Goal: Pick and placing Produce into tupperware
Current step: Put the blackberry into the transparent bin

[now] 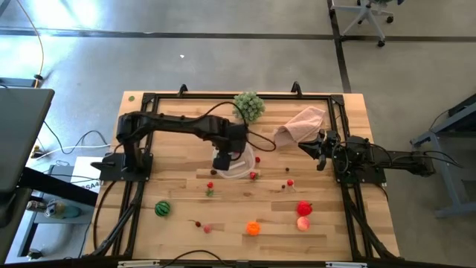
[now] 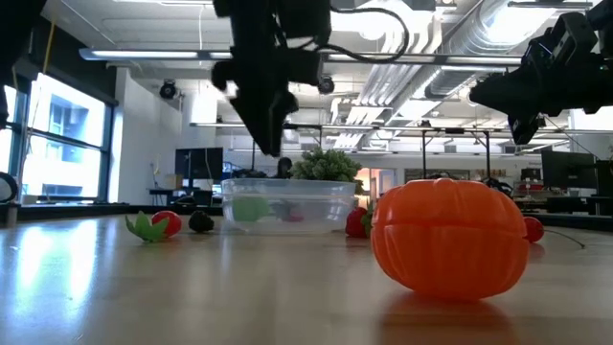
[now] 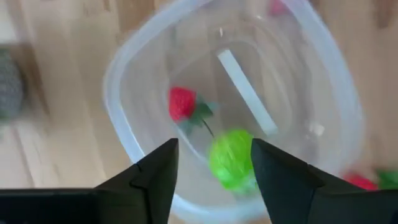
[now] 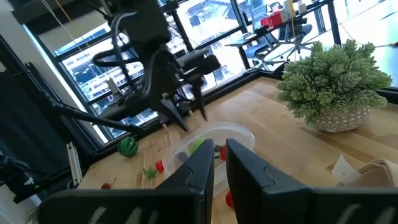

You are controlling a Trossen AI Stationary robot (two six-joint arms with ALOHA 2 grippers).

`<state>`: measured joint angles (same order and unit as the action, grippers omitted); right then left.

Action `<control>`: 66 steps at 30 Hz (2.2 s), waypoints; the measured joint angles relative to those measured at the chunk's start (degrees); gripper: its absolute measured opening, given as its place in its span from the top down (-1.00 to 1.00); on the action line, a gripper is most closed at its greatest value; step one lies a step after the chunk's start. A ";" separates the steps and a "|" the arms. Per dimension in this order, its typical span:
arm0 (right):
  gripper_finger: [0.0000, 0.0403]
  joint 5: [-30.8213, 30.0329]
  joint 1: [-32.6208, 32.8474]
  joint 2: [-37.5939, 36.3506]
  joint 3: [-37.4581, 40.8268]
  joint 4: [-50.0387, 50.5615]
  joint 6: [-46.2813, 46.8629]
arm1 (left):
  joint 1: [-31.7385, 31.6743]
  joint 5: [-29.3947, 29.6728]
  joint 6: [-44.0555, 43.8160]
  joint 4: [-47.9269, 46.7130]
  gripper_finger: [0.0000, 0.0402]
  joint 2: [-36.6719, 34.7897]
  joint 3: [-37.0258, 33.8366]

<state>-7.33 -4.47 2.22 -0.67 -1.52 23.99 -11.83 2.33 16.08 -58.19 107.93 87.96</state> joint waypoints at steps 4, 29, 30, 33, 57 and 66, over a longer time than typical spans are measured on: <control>0.85 0.00 0.02 0.00 0.00 0.00 0.00 | 2.05 0.55 -4.90 -8.45 0.18 -1.34 3.02; 0.85 0.00 0.00 0.06 0.00 -0.02 0.00 | 14.61 13.69 -31.51 47.21 0.33 -43.49 -59.63; 0.85 0.00 0.00 0.02 -0.02 0.00 0.00 | 14.62 13.67 -31.74 49.63 0.32 -43.75 -61.54; 0.85 -0.02 0.00 0.02 0.00 0.00 0.02 | 14.51 13.29 -32.97 55.87 0.32 -43.72 -65.86; 0.85 -0.01 0.01 0.02 0.00 -0.01 0.02 | 14.42 10.31 -26.84 79.37 0.32 -28.42 -71.93; 0.85 0.00 0.00 0.02 0.00 -0.02 0.01 | 14.42 12.00 -26.58 83.19 0.32 -23.79 -71.84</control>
<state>-7.33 -4.47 2.24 -0.67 -1.54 24.00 2.59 14.33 -10.50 25.00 84.14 16.11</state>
